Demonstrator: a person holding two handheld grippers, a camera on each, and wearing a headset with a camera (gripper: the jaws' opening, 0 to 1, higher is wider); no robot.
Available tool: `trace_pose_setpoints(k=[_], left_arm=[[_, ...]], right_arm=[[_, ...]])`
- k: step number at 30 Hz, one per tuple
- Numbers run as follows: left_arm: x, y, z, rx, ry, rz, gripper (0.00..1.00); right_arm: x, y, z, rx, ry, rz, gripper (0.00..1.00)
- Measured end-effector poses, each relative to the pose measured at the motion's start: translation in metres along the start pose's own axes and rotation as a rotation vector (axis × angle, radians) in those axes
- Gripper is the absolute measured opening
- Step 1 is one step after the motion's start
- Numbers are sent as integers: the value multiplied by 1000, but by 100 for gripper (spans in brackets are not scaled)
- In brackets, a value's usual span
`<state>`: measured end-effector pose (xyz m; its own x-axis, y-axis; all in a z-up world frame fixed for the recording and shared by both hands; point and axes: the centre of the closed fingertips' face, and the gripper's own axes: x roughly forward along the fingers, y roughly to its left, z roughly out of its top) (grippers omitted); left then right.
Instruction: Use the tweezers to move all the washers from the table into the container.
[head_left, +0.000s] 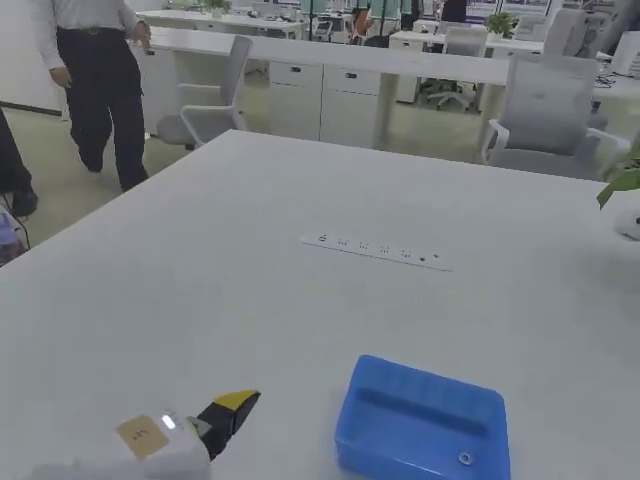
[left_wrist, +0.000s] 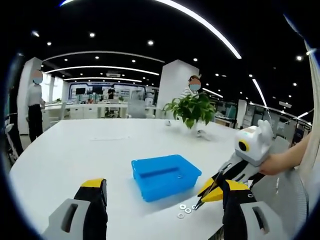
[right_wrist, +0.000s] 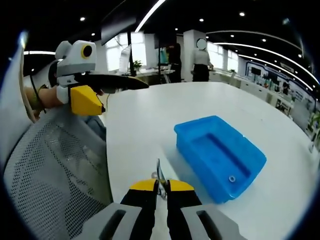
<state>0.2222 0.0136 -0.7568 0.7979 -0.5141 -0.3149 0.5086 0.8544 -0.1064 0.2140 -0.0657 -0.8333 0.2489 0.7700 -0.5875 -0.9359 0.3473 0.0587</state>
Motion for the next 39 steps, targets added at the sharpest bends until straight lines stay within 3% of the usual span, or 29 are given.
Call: trace_pose_setpoints(k=[4,7,11,14,17,24,32,39], left_arm=[[0,0,-1,10,7,-1,99],[0,0,-2,-19,11,-13,99],[-3,1,4,-22,-27,-6,99],[-3,2,3,-43,-24,-6,99],[-4,3,6,-42,-37,-1,99],[-5,2,7,-20,-45,-1,99],[-5,0,5,-8,-31,-7,96],[-4,1,1,-5,-16,-1,96]], right_arm=[[-1,-1,-2,20,-4,-4,3],[-2,-1,-3,29,-6,-11,3],[-2,-3,-3,47,1,-20,3],[-2,-4,0,118,-21,-19,3],[-5,-7,10,185,-70,-19,3],[-21,-21,39,140,-90,-38,3],[-40,-36,82,80,-159,-45,3],[-41,-57,102,92,-223,-68,3]])
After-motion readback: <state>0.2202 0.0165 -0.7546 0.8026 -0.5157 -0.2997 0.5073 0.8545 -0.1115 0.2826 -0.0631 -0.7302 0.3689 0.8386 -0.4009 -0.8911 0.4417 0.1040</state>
